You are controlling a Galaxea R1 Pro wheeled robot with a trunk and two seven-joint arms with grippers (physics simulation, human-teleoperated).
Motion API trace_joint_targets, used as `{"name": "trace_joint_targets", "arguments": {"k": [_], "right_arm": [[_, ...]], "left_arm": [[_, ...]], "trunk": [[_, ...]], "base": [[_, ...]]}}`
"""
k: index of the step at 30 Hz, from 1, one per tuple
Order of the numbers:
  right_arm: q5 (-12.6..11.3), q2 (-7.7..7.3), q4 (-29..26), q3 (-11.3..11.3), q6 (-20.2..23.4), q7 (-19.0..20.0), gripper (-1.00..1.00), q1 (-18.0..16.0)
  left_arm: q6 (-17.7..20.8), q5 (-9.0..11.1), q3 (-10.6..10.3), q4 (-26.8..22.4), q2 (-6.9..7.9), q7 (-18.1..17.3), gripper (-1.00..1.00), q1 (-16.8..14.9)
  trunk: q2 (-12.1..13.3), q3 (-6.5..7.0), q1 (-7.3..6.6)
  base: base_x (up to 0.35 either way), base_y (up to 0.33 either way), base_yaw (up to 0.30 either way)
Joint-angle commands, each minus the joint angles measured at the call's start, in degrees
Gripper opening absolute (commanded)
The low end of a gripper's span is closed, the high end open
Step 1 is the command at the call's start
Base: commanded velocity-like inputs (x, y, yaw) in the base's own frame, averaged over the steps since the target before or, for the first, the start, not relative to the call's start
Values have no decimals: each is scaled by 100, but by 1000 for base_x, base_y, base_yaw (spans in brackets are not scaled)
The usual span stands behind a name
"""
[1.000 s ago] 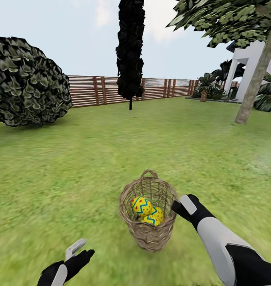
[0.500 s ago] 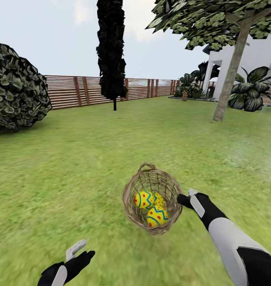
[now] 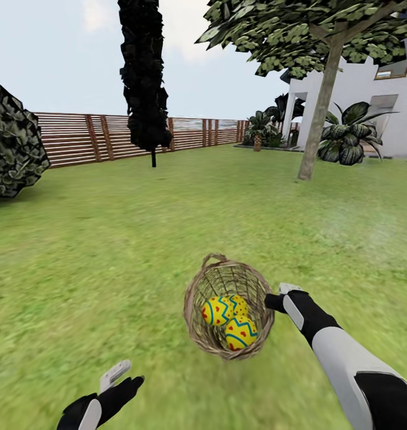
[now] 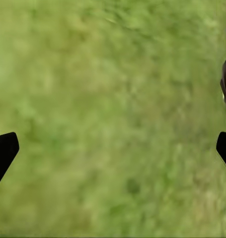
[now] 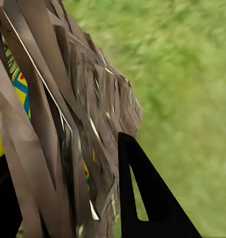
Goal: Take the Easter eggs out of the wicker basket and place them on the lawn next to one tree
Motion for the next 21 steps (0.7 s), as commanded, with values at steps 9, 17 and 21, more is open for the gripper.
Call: {"name": "trace_joint_targets", "arguments": {"k": [9,17,21], "right_arm": [[-113,-21,-19,-88,439,-70,-100,-22],[-113,-24,-21,-90,466,-72,-100,-36],[-113,-22,-21,-90,472,-66,-100,-33]], "left_arm": [[36,60,11,-2,0,10,100,-3],[29,38,5,5,-21,10,100,-3],[21,26,-34,79,-39,15,100,-3]], "trunk": [[-3,-6,2],[-3,-6,2],[-3,-7,2]], "base": [[316,0,-119],[319,0,-262],[319,0,-185]]}}
